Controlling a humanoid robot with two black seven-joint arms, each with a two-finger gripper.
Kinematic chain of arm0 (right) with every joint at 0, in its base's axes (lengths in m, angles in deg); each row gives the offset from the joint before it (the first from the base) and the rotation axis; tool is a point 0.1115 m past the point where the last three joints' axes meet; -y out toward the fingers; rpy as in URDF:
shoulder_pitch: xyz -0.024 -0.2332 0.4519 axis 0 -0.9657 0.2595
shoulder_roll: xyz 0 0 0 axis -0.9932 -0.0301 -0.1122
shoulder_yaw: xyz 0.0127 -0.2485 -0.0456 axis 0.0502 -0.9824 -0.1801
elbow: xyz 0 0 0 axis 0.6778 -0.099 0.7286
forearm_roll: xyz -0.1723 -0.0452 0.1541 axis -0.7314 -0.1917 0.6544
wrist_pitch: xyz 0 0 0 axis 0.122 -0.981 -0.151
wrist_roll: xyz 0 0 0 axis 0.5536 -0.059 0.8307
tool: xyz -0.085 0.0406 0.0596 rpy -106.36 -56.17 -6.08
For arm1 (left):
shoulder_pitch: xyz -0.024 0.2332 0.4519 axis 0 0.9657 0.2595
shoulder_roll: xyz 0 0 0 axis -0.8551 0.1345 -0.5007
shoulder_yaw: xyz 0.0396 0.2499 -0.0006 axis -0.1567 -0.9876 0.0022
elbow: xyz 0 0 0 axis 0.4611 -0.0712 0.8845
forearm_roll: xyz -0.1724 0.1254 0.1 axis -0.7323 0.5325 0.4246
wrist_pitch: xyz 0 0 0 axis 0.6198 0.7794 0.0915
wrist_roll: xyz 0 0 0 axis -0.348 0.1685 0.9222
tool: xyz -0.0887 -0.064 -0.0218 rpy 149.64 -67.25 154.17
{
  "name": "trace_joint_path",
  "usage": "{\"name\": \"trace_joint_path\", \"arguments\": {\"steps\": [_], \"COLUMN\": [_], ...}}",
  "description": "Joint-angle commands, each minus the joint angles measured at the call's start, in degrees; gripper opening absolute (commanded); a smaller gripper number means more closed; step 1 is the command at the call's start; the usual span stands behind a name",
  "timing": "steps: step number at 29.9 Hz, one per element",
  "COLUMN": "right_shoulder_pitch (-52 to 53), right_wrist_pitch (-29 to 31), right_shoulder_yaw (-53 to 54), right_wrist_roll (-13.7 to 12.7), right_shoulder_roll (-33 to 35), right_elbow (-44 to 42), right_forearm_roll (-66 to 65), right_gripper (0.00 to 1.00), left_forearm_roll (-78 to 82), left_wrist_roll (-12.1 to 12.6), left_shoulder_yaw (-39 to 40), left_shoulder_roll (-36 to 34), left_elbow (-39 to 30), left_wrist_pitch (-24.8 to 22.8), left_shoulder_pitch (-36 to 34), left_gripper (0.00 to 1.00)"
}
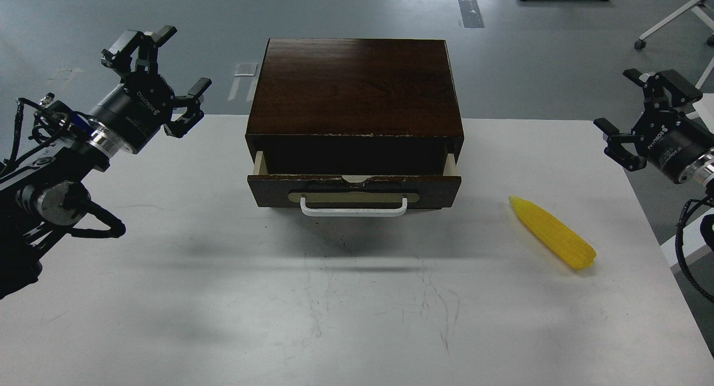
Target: Put corn in drawer with both arms
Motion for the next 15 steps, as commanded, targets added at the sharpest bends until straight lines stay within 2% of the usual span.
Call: {"name": "trace_joint_path", "arguments": {"steps": [1, 3, 6, 10, 13, 15], "right_shoulder_pitch": [4.7, 6.2, 8.0, 7.4, 6.6, 6.6], "right_wrist_pitch": [0.0, 0.0, 0.0, 0.0, -3.9, -4.5], "right_shoulder_yaw": [0.1, 0.1, 0.0, -0.7, -2.7, -3.6], "right_wrist_roll": [0.0, 0.0, 0.0, 0.0, 0.0, 0.0], "right_shoulder_roll": [4.4, 5.3, 6.3, 9.9, 11.1, 11.2], "right_elbow": [1.8, 2.4, 6.0, 16.8, 22.6, 22.8], "right_forearm_roll": [-10.6, -14.5, -28.5, -46.9, -60.5, -64.4], "right_gripper": [1.0, 1.0, 1.0, 1.0, 1.0, 1.0], "left_forearm_roll": [0.3, 0.3, 0.3, 0.3, 0.4, 0.4], "left_wrist_roll": [0.0, 0.0, 0.0, 0.0, 0.0, 0.0], "left_shoulder_yaw": [1.1, 1.4, 1.7, 1.7, 1.7, 1.7], "left_shoulder_roll": [0.8, 0.8, 0.9, 1.0, 0.9, 0.9], "left_elbow": [0.0, -0.1, -0.5, -1.0, -1.2, -1.5], "left_wrist_pitch": [0.1, 0.1, 0.1, 0.0, 0.0, 0.0], "left_shoulder_pitch": [1.5, 1.8, 2.0, 2.0, 1.9, 1.9], "left_gripper": [0.98, 0.98, 0.98, 0.98, 0.98, 0.98]}}
